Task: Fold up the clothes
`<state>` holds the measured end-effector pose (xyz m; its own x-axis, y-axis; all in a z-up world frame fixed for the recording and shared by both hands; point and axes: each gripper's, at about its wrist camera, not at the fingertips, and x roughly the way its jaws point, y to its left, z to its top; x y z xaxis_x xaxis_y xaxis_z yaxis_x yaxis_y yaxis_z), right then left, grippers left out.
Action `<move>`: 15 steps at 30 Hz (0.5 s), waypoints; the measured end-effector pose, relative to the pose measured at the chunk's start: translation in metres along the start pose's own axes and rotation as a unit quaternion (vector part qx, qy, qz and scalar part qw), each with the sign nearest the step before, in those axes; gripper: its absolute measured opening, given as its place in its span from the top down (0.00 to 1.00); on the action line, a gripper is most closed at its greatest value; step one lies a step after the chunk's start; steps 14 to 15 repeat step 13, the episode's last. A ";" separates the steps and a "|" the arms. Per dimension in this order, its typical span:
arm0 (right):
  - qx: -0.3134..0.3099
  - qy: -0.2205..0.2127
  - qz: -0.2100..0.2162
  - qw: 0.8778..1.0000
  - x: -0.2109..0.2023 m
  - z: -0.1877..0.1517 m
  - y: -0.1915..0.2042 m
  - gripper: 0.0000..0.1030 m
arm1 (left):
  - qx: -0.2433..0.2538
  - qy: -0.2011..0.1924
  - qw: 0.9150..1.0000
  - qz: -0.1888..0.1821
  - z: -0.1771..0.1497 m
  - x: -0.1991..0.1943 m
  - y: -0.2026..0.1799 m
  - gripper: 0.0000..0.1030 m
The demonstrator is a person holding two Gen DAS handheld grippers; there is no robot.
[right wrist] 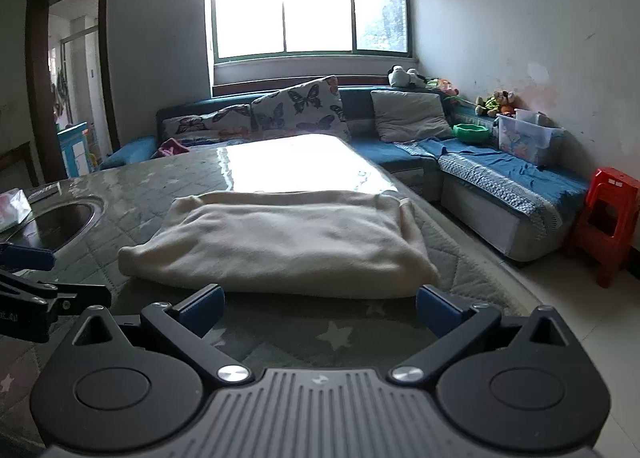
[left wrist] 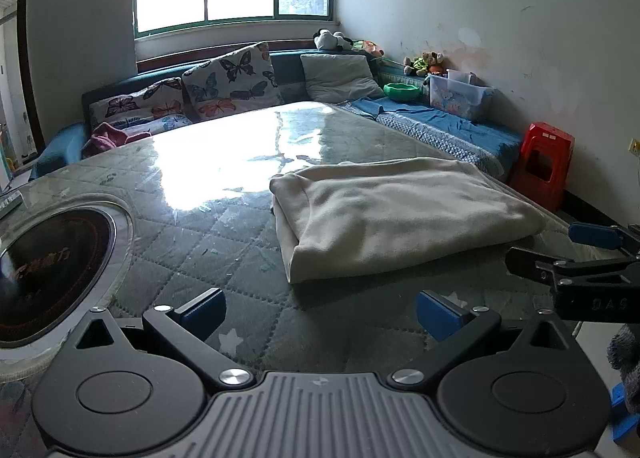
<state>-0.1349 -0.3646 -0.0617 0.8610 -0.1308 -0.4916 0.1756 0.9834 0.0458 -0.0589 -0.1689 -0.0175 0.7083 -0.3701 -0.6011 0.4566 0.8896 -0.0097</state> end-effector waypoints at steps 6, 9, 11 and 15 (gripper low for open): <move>-0.005 -0.001 0.001 1.000 -0.002 -0.002 0.004 0.00 | 0.001 0.000 1.000 0.004 -0.003 -0.002 -0.001 0.00; -0.005 -0.003 0.005 1.000 -0.004 -0.002 0.005 0.00 | 0.001 0.000 1.000 0.006 -0.004 -0.003 -0.002 0.00; -0.004 -0.003 0.010 1.000 -0.005 -0.003 0.005 0.00 | 0.002 0.000 1.000 0.007 -0.004 -0.004 -0.002 0.00; -0.004 -0.003 0.013 1.000 -0.006 -0.003 0.006 0.00 | 0.001 -0.001 1.000 0.007 -0.004 -0.005 -0.001 0.00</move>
